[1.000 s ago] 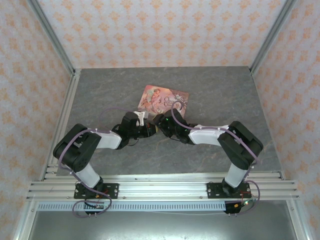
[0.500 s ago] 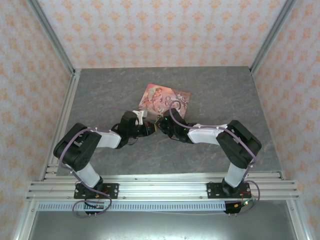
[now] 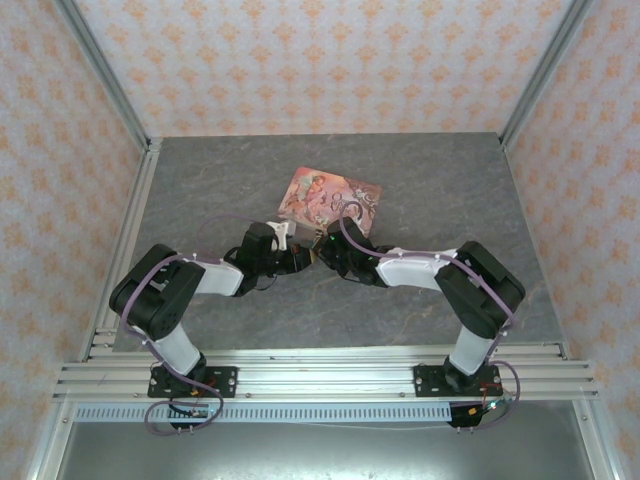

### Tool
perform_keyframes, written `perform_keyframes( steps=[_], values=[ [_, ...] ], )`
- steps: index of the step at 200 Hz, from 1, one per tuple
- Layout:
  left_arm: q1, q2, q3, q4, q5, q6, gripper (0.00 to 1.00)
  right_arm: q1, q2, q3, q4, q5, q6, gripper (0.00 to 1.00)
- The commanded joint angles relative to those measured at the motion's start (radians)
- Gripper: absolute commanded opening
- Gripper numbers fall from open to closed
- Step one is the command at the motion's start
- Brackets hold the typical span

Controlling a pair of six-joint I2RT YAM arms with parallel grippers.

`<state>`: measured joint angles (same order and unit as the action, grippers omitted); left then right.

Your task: Unlock the padlock with the key

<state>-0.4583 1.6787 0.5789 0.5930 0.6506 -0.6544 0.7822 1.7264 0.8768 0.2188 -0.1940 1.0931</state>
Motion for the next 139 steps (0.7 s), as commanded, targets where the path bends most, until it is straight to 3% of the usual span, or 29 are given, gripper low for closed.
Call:
perform_keyframes(
  steps=[1,10,28,101,113,139],
  values=[
    [-0.020,0.007,0.048,0.050,0.079,0.027,0.00,0.008,-0.001,-0.052,-0.143,-0.037,0.073,0.39],
    [-0.019,0.010,0.050,0.050,0.085,0.027,0.00,0.008,-0.016,-0.064,-0.143,-0.027,0.073,0.47],
    [-0.016,0.016,0.056,0.056,0.102,0.027,0.00,0.008,-0.037,-0.080,-0.138,-0.016,0.058,0.51],
    [0.002,0.068,0.093,0.076,0.220,0.026,0.00,0.008,-0.009,-0.138,0.090,-0.048,0.071,0.50],
    [0.001,0.073,0.095,0.076,0.224,0.027,0.00,0.007,-0.002,-0.149,0.135,-0.054,0.082,0.44],
    [0.001,0.081,0.096,0.084,0.230,0.025,0.00,0.008,-0.001,-0.168,0.175,-0.051,0.091,0.17]
  ],
)
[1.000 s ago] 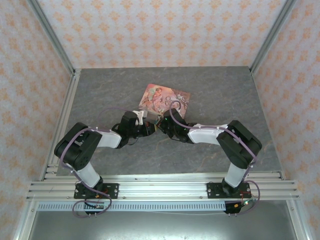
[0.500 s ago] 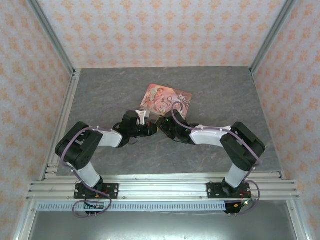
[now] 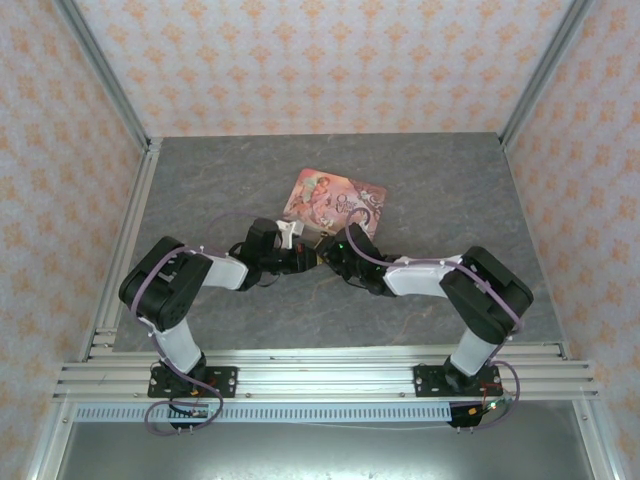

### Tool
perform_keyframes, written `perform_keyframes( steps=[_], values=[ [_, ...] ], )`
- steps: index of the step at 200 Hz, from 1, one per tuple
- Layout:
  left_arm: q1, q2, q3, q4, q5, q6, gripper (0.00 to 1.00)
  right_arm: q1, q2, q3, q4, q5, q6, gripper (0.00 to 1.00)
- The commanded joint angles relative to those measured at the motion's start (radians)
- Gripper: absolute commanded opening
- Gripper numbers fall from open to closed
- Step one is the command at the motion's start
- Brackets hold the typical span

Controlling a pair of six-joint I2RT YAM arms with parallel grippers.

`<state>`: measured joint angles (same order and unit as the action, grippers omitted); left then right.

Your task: Unlock the padlock with the key

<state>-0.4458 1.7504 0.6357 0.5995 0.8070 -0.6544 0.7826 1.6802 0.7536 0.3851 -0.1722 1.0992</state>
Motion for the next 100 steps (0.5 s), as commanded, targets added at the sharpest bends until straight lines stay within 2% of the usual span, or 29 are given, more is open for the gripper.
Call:
perform_keyframes(
  steps=[1,19,36,94,100],
  values=[
    [-0.011,0.009,0.039,0.077,0.073,0.025,0.00,0.007,0.046,-0.045,0.010,-0.071,0.084,0.16],
    [-0.010,0.011,0.036,0.080,0.073,0.026,0.00,0.007,0.038,-0.055,0.014,-0.061,0.081,0.06],
    [-0.010,0.012,0.036,0.081,0.072,0.027,0.00,0.007,0.031,-0.059,0.009,-0.054,0.077,0.00],
    [-0.010,-0.004,0.033,0.050,0.058,0.048,0.00,0.012,-0.008,-0.085,0.008,-0.017,0.013,0.00],
    [-0.009,-0.008,0.032,0.048,0.056,0.050,0.04,0.013,-0.014,-0.087,0.006,-0.010,0.001,0.00]
  ],
)
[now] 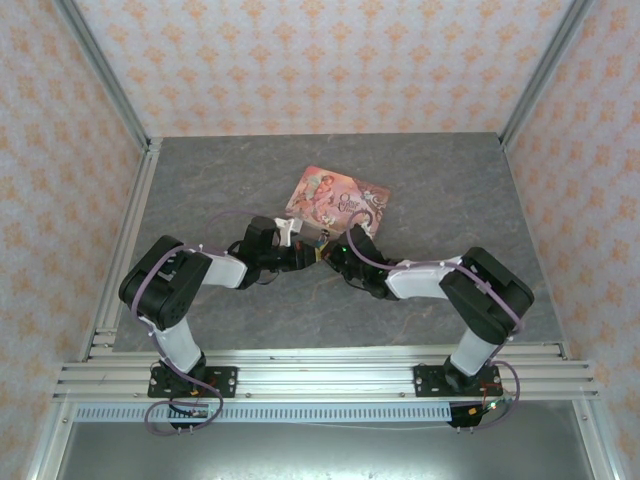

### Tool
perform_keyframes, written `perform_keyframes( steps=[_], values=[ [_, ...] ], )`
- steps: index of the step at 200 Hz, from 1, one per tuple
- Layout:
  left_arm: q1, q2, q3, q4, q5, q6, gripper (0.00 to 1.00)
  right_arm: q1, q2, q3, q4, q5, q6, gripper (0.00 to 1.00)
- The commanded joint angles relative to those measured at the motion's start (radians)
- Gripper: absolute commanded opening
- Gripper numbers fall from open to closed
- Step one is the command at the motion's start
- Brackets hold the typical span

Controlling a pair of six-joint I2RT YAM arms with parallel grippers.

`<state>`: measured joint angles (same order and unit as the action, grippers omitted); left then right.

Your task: Unlock the padlock with the key

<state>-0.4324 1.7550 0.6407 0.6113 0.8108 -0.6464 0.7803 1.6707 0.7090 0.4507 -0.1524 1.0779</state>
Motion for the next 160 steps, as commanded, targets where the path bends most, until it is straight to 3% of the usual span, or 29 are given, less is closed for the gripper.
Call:
perform_keyframes(
  steps=[1,28,68,160],
  values=[
    [-0.023,-0.013,0.027,0.035,0.052,0.042,0.05,0.016,-0.005,-0.043,-0.059,-0.030,0.020,0.00],
    [-0.023,-0.030,0.022,0.022,0.039,0.046,0.25,0.024,-0.020,-0.046,-0.072,-0.004,-0.023,0.00],
    [-0.021,-0.072,0.006,-0.028,-0.001,0.066,0.46,0.025,-0.024,-0.041,-0.112,0.015,-0.055,0.00],
    [0.023,-0.119,-0.020,-0.100,-0.098,0.057,0.48,0.028,-0.092,0.085,-0.467,0.070,-0.384,0.00]
  ],
)
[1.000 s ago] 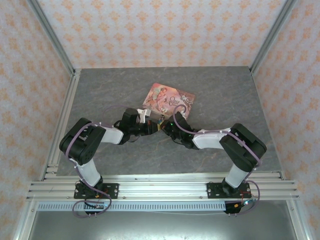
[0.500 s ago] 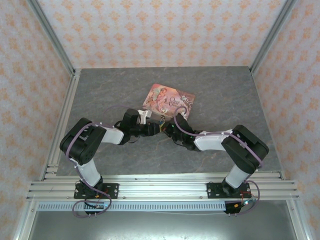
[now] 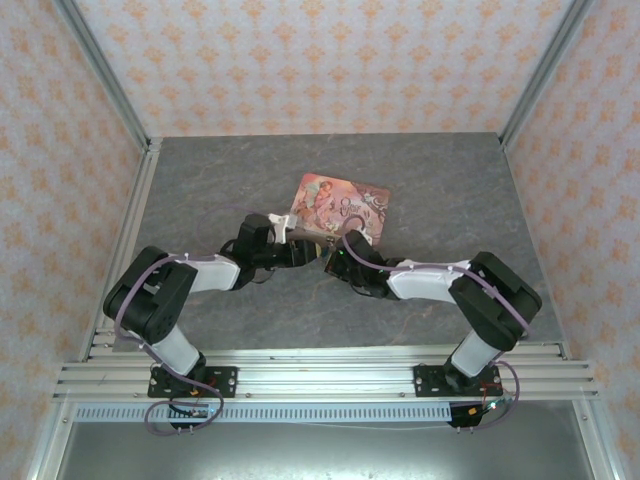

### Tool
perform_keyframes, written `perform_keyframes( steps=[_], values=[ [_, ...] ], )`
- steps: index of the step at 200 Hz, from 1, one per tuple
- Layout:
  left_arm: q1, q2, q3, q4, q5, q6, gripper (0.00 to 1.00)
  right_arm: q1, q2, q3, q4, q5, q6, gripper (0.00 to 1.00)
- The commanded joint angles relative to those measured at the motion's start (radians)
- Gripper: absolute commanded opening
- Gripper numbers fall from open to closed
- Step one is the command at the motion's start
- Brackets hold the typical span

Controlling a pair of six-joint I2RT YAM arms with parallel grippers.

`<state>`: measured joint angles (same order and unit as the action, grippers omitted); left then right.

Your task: Unlock the padlock with the key

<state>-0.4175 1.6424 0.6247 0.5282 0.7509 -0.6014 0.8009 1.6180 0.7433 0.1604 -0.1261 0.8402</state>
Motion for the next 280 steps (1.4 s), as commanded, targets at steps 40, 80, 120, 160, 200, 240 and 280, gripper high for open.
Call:
perform_keyframes(
  steps=[40,80,120,160,200,240,280],
  values=[
    [0.008,0.009,0.005,-0.017,-0.058,0.006,0.46,0.007,-0.079,0.067,-0.273,0.078,-0.254,0.00],
    [-0.009,0.007,-0.018,0.026,-0.121,0.113,0.43,0.006,-0.117,0.033,-0.235,0.095,-0.248,0.00],
    [-0.124,-0.018,-0.067,0.062,-0.372,0.301,0.50,-0.014,-0.153,0.029,-0.247,0.131,-0.188,0.00],
    [-0.167,0.052,-0.099,0.208,-0.487,0.290,0.47,-0.054,-0.196,0.056,-0.333,0.158,-0.149,0.00],
    [-0.175,0.144,-0.097,0.315,-0.483,0.260,0.43,-0.106,-0.238,0.099,-0.399,0.142,-0.177,0.00],
    [-0.175,0.223,-0.073,0.388,-0.442,0.230,0.40,-0.144,-0.287,0.086,-0.407,0.131,-0.197,0.00],
    [-0.175,0.251,-0.058,0.401,-0.417,0.231,0.39,-0.192,-0.315,0.073,-0.406,0.108,-0.212,0.00]
  ],
)
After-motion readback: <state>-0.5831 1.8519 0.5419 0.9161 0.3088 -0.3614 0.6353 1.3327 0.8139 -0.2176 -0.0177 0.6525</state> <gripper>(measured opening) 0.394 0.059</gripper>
